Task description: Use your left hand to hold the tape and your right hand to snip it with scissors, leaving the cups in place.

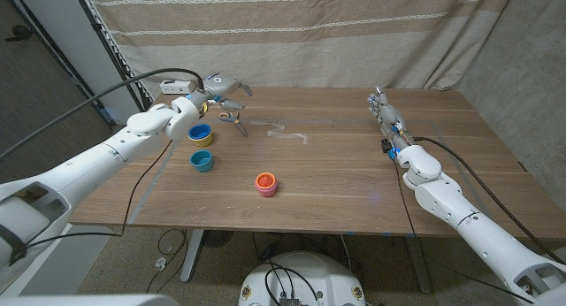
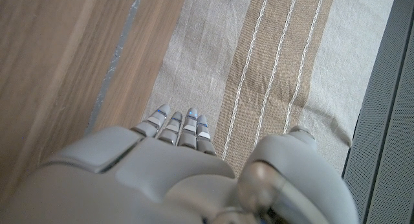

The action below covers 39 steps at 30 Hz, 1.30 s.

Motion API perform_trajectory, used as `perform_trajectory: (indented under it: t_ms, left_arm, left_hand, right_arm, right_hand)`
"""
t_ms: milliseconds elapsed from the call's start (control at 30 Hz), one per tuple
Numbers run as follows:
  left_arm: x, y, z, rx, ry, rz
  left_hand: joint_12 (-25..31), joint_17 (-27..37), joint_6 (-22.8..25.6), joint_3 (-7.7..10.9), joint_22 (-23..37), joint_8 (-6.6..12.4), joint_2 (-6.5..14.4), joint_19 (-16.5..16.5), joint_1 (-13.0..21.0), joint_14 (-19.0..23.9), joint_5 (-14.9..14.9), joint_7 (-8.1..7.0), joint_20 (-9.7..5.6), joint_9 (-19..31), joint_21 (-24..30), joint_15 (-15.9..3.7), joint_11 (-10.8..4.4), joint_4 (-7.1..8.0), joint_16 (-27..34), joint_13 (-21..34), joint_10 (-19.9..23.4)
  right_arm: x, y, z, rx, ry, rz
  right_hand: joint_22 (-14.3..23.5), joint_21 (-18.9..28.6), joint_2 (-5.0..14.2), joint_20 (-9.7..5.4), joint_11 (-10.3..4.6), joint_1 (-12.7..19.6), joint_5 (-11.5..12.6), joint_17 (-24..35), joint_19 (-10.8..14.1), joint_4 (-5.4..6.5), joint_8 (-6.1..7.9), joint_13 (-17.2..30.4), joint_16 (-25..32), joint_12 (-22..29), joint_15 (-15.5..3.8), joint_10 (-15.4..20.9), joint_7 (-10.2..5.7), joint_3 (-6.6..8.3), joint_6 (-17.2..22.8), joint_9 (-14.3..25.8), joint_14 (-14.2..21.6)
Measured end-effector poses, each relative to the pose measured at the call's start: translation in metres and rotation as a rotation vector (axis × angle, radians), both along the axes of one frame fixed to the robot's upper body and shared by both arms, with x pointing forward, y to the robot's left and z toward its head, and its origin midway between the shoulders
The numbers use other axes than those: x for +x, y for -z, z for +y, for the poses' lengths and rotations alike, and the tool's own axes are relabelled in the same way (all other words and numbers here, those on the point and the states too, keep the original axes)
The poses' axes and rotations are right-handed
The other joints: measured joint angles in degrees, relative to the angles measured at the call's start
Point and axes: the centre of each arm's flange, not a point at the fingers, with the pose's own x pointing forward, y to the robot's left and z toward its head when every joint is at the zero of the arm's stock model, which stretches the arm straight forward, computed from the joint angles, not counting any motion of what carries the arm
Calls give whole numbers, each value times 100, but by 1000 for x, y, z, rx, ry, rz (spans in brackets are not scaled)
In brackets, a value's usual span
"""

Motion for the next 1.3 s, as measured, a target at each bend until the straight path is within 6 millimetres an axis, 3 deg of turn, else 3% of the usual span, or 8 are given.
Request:
perform_trajectory:
  t_ms: [1300]
  left_arm:
    - [14,8,9,35,-34,-23]
  left_hand:
    - [-64,-1,92,-82,13,172,-63,-93,145,-84,108,-28,-11,38,0,21,-30,34,-73,164,-91]
  right_arm:
    - [1,-4,-2,12,10,-14]
  right_hand:
    - [0,-73,53,-11,-53,53,22,0,-11,1,0,-1,0,0,0,9,0,0,0,-1,0]
